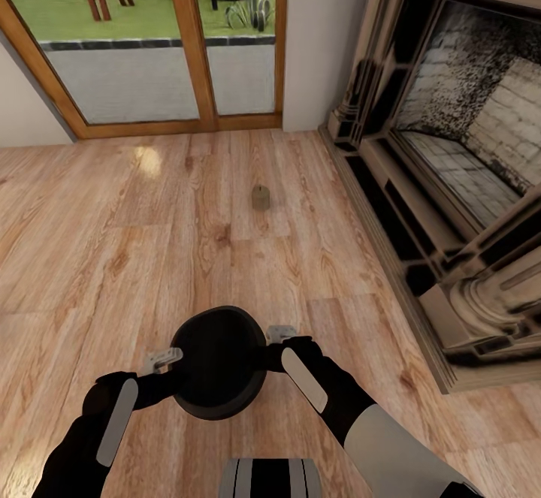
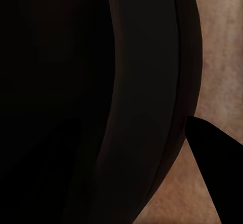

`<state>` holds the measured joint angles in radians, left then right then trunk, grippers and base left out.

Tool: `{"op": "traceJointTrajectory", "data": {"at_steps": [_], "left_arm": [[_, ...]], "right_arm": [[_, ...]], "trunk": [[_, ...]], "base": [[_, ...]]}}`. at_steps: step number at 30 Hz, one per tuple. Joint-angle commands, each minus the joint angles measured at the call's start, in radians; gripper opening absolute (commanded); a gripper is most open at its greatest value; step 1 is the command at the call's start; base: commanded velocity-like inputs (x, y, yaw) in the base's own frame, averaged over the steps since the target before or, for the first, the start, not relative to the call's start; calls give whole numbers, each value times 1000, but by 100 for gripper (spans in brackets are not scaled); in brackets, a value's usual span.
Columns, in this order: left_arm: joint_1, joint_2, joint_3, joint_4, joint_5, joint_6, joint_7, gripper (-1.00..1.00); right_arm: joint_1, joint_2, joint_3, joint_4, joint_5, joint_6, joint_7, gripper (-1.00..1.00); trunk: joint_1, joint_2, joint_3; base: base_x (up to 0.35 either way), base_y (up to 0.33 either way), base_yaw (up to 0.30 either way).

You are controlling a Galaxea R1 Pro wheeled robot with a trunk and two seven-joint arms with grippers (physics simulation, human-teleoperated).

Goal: Place each of the two pumpkins and all three candles from the living room inside a cabinet in the living room (use any cabinet), then make sure every cabinet is closed, and position the cauldron so it is next to a table in the living room.

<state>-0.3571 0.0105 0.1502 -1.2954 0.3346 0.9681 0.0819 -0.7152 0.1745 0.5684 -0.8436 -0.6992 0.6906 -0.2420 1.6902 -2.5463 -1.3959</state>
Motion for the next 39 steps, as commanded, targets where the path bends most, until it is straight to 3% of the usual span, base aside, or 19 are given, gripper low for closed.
{"op": "traceJointTrajectory", "data": {"at_steps": [1, 20, 35, 39], "left_arm": [[0, 0, 0, -2, 11, 4, 9, -100], [0, -12, 0, -48, 11, 8, 8, -100], [0, -6, 0, -53, 12, 9, 9, -100], [0, -4, 0, -56, 12, 9, 9, -100]], "right_arm": [[-1, 0, 2, -1, -17, 0, -10, -100], [0, 0, 2, -1, -17, 0, -10, -100], [-1, 0, 2, -1, -17, 0, -10, -100], [-1, 0, 2, -2, -17, -1, -10, -100]], "trunk": [[0, 0, -1], [0, 0, -1], [0, 0, -1], [-2, 1, 15]], "base": [[0, 0, 0], [0, 0, 0], [0, 0, 0], [0, 0, 0]]}}
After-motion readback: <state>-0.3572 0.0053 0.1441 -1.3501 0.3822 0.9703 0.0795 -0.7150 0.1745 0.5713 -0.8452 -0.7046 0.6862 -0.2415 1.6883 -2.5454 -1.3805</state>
